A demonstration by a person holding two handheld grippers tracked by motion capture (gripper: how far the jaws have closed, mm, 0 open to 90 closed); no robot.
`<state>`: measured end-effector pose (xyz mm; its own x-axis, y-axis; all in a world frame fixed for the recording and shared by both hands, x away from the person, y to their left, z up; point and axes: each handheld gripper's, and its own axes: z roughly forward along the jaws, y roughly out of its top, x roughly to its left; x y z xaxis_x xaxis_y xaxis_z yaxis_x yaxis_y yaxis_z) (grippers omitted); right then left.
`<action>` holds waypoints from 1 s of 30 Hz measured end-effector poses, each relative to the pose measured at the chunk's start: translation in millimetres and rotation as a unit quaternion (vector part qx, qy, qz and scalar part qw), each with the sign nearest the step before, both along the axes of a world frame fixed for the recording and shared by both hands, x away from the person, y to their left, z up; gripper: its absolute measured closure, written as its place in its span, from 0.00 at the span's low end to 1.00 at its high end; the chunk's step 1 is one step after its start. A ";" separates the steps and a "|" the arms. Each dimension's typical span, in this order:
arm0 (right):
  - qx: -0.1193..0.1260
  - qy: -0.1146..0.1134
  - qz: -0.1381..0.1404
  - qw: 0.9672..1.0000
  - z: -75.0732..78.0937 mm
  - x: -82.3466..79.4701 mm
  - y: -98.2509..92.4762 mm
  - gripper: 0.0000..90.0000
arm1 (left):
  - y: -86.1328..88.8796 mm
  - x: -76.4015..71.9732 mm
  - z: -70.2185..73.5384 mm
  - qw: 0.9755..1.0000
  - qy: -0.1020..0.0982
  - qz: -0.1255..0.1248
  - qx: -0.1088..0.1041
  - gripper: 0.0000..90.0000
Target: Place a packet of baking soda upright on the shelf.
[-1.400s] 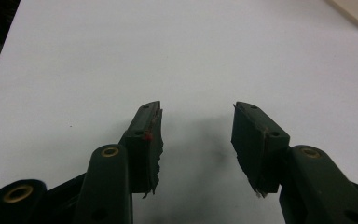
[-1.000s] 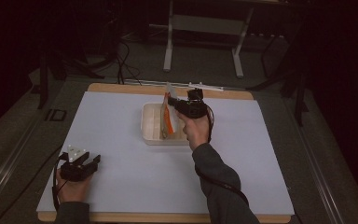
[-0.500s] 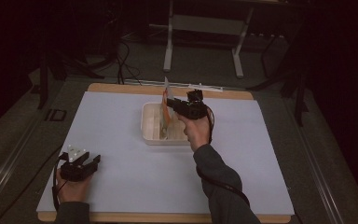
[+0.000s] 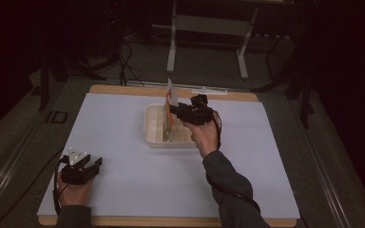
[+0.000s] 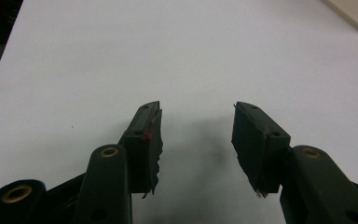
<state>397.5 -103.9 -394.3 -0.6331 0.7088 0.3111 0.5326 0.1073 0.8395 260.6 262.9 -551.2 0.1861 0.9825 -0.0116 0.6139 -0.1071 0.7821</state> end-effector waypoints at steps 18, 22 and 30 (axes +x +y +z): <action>-0.072 -0.018 0.034 0.997 6.3 -26.7 -15.9 0.55 | 0.0 -0.1 -0.2 1.000 -0.003 0.004 -0.004 0.58; -0.081 -0.021 0.035 0.996 4.7 -33.3 -20.6 0.55 | 0.1 -0.2 0.0 1.000 -0.004 0.004 -0.004 0.58; -0.109 -0.023 0.032 0.993 -17.5 -49.9 -32.8 0.52 | 0.4 -0.1 -0.1 1.000 -0.003 0.004 -0.005 0.58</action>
<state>347.6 -136.7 -411.8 -0.6890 0.7141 0.1240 0.4799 0.3213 0.8164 260.4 263.3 -551.2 0.1783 0.9838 -0.0195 0.6105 -0.0950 0.7863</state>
